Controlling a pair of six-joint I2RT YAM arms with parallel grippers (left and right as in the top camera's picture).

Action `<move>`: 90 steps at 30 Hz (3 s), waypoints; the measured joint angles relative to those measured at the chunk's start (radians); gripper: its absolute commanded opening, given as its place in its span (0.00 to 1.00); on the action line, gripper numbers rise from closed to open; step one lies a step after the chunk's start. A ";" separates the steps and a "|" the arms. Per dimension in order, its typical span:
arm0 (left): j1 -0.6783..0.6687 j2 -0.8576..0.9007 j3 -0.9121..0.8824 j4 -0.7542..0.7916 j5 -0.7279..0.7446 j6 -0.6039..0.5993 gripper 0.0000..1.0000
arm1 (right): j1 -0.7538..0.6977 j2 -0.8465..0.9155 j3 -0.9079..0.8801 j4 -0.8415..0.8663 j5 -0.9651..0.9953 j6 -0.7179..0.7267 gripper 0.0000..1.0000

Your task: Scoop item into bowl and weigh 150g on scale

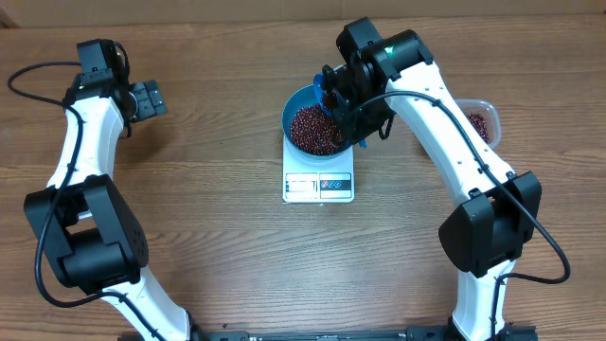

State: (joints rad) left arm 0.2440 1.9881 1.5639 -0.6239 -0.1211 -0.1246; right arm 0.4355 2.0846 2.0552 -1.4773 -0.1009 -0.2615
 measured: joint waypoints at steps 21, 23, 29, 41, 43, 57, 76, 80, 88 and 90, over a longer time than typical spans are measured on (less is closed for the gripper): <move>-0.231 -0.270 0.068 -0.503 0.666 0.481 0.98 | -0.083 0.000 0.000 0.043 -0.139 0.022 0.04; -0.276 -0.263 0.064 -0.505 0.654 0.492 0.99 | -0.084 0.000 0.000 0.042 -0.159 0.030 0.04; -0.366 -0.248 0.028 -0.475 0.615 0.518 1.00 | -0.137 0.000 0.000 0.016 -0.329 0.033 0.04; -0.394 -0.188 0.025 -0.438 0.590 0.521 0.95 | -0.300 0.000 0.000 -0.029 -0.505 -0.013 0.04; -0.414 -0.163 0.025 -0.439 0.587 0.521 0.93 | -0.327 0.000 0.000 -0.039 -0.515 -0.015 0.04; -0.682 -0.087 0.018 -0.579 0.439 0.493 0.89 | -0.604 0.000 0.000 -0.114 -0.489 -0.021 0.04; -0.735 -0.087 -0.054 -0.598 0.346 0.471 1.00 | -0.623 0.000 0.000 -0.138 -0.379 -0.020 0.04; -0.735 -0.086 -0.089 -0.539 0.320 0.442 1.00 | -0.623 0.000 0.000 -0.146 -0.342 -0.007 0.04; -0.734 -0.118 -0.154 -0.484 0.303 0.410 1.00 | -0.623 0.000 0.000 -0.146 -0.317 0.000 0.04; -0.734 -0.169 -0.177 -0.456 0.300 0.407 1.00 | -0.623 0.000 0.000 -0.147 -0.317 0.000 0.04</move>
State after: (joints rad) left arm -0.4904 1.8187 1.3872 -1.0801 0.1787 0.2829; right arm -0.1871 2.0842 2.0552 -1.6241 -0.4175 -0.2619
